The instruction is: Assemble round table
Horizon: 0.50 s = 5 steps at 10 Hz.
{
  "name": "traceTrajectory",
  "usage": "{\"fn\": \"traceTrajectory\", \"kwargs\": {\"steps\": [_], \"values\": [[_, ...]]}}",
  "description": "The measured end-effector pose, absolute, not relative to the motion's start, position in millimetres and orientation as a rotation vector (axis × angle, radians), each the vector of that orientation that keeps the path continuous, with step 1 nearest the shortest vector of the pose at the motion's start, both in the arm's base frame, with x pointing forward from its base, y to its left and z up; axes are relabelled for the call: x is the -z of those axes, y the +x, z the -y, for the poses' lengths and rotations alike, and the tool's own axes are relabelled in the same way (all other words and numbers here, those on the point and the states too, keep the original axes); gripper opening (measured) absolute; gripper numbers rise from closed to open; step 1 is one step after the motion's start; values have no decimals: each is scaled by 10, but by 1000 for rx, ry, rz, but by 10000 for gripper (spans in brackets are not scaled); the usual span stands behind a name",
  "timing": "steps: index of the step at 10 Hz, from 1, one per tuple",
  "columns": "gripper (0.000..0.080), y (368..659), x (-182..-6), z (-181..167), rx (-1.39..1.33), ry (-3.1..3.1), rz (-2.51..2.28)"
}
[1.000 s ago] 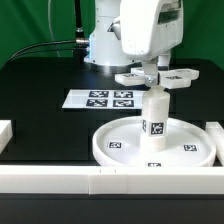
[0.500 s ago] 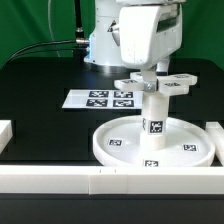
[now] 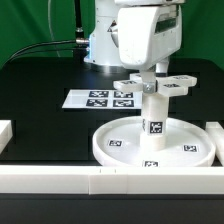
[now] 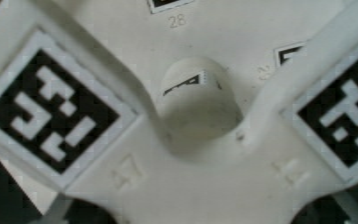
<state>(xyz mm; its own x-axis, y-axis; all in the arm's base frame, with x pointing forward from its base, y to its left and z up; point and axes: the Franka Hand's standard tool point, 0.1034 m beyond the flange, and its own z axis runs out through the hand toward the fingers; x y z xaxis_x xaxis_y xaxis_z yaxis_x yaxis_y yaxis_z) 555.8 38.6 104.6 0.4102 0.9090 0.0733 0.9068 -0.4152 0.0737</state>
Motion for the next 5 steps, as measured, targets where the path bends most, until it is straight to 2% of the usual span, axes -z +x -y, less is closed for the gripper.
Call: {"fn": "traceTrajectory", "kwargs": {"steps": [5], "values": [[448, 5558, -1046, -386, -159, 2625, -1678]]}}
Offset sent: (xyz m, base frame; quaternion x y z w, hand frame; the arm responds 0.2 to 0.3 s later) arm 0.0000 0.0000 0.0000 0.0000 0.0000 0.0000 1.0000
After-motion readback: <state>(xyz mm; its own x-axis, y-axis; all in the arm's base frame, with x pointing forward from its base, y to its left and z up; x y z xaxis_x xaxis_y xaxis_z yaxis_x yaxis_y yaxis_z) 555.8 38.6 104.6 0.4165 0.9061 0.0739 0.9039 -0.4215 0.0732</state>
